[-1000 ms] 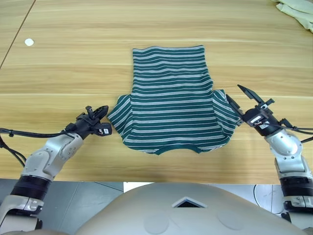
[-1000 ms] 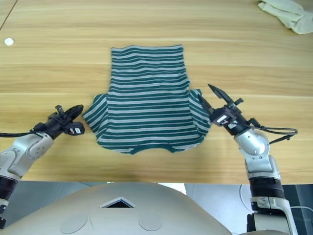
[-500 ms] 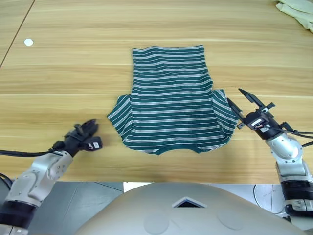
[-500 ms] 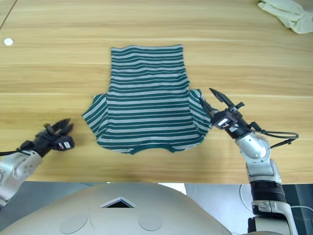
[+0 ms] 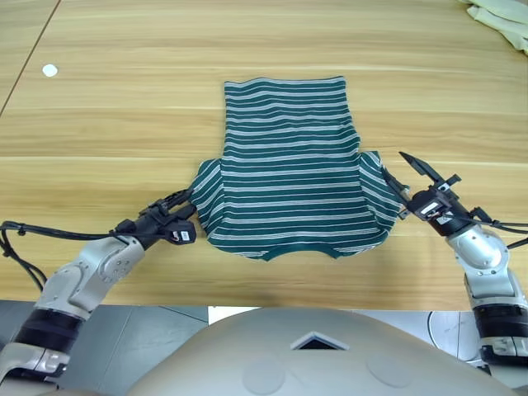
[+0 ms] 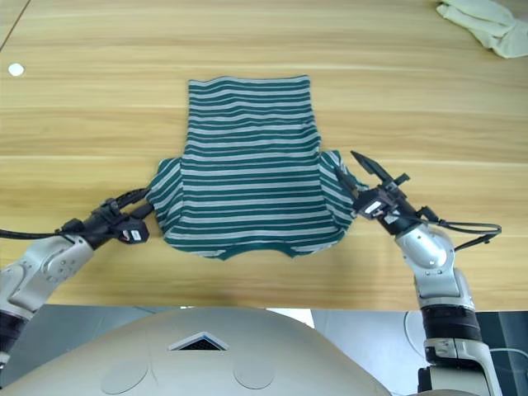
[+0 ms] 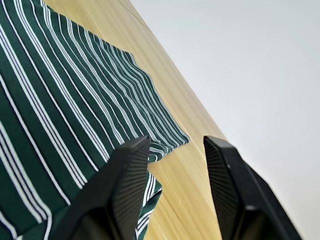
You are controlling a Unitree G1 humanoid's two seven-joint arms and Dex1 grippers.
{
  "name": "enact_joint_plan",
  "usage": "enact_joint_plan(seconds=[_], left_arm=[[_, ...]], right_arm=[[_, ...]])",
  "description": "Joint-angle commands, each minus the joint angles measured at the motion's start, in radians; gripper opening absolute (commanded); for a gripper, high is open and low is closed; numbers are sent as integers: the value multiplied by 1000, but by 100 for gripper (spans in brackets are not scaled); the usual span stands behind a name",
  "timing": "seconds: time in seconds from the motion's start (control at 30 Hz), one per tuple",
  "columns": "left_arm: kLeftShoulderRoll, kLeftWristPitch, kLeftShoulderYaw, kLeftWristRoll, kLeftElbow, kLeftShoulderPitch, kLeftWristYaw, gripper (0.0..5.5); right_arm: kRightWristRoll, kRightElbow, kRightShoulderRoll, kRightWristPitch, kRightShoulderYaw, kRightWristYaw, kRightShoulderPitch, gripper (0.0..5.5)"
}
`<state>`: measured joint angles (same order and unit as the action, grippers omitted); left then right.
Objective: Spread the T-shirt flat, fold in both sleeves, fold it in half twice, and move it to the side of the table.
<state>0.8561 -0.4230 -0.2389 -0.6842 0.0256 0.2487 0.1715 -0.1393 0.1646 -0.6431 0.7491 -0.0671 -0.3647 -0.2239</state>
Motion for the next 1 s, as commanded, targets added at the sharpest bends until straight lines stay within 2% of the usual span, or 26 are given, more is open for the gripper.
enact_joint_plan(seconds=[0.03, 0.27, 0.37, 0.6, 0.87, 1.0], left_arm=[[-5, 44, -51, -84, 102, 11, 14, 189], [-10, 59, -77, -117, 141, -11, -17, 189], [-9, 54, -90, -114, 141, -7, -8, 132], [4, 24, -115, -100, 119, 18, 13, 63], [7, 30, -126, -103, 145, 15, 15, 2], [-3, 23, -129, -98, 146, 19, 3, 0]], right_arm=[[-3, 1, 5, 7, -5, 10, -7, 198], [-5, -3, 8, 7, 3, 14, -8, 198], [-2, -11, 7, 6, 2, 13, -13, 198], [0, -17, 5, 6, -1, 13, -18, 198], [0, -12, 5, 8, 0, 13, -14, 198], [1, -13, 4, 7, -1, 13, -15, 198]])
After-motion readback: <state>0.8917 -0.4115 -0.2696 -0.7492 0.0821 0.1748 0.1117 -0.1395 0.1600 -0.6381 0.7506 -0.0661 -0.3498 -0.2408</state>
